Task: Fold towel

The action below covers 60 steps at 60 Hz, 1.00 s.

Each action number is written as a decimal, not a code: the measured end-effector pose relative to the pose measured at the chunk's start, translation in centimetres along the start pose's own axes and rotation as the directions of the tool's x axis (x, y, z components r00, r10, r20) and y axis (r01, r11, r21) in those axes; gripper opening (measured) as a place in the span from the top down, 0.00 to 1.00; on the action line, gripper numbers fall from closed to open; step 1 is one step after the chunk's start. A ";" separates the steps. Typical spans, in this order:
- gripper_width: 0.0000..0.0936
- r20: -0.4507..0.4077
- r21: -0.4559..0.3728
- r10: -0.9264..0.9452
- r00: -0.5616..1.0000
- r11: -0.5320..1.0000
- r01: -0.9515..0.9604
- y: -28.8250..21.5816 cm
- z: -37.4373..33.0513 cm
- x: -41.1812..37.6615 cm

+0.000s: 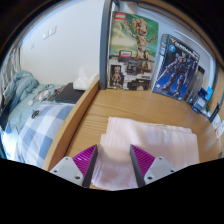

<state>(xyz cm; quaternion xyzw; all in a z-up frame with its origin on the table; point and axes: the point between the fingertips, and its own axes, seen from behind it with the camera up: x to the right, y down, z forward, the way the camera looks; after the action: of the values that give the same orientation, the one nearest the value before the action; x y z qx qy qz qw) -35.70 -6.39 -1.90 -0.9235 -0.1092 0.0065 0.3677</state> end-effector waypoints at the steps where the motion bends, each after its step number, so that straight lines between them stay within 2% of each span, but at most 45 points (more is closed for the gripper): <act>1: 0.33 0.000 0.003 0.000 1.000 1.000 0.000 0.0 0.0 0.0; 6: 0.36 -0.004 0.022 -0.010 1.000 1.000 0.010 0.1 -0.2 0.0; 15: 0.91 -0.081 0.041 -0.069 0.994 0.997 0.072 0.2 -0.2 2.0; 23: 0.91 -0.039 0.019 -0.080 0.996 0.997 0.081 0.1 0.0 1.8; 24: 0.96 -0.028 0.016 -0.076 0.997 0.997 0.076 0.0 0.0 1.7; 28: 0.96 0.030 0.007 -0.002 1.000 1.000 0.002 -0.8 -1.0 1.7; 36: 0.96 0.084 0.057 0.128 0.988 0.989 -0.133 -4.8 -5.1 5.1; 41: 0.96 0.087 0.096 0.182 0.979 0.977 -0.190 -6.7 -7.9 9.4; 47: 0.97 0.052 0.118 0.227 0.973 0.966 -0.231 -7.0 -9.8 15.7; 55: 0.96 -0.018 0.078 0.252 0.968 0.965 -0.250 -3.6 -8.7 23.7; 58: 0.88 -0.036 0.033 0.267 0.963 0.963 -0.266 -1.4 -7.4 25.8; 60: 0.75 -0.046 -0.012 0.276 0.960 0.961 -0.277 0.2 -6.6 26.9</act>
<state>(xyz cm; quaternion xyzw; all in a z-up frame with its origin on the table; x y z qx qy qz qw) -8.77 -5.43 4.58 -0.9329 0.0292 0.0364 0.3572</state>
